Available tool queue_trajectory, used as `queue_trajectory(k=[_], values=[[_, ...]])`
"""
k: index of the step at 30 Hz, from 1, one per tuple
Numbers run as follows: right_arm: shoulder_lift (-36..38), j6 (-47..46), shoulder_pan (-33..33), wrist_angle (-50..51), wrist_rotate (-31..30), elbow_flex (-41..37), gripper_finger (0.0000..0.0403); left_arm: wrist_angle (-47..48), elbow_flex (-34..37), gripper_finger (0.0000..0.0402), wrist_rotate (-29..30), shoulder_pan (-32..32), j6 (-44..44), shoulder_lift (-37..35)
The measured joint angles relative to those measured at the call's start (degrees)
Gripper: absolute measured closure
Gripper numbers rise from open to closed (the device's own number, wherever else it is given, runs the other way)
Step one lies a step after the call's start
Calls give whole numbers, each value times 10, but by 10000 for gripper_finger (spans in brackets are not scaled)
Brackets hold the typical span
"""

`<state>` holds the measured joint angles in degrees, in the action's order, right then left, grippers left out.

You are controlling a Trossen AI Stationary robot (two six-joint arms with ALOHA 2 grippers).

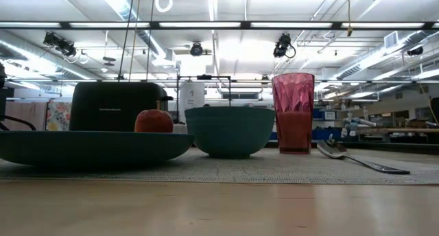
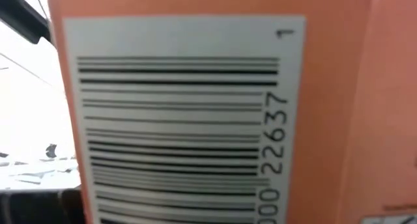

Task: Arrange a breakfast setting
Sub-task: Pour the cereal from the orange cereal box into the dark green bowl

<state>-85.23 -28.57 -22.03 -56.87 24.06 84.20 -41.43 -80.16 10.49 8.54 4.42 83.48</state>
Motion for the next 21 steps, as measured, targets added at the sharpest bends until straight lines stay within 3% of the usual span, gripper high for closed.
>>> queue_trajectory(k=[8,14,21], values=[[3,3,-4,34,30,2,129,12,0,146,-2,1,1,-1],[0,0,-10,83,61,0,50,20,0,165,-5,7,-6,-9],[-1,1,-21,110,76,-1,61,70,-1,167,-7,20,-26,-27]])
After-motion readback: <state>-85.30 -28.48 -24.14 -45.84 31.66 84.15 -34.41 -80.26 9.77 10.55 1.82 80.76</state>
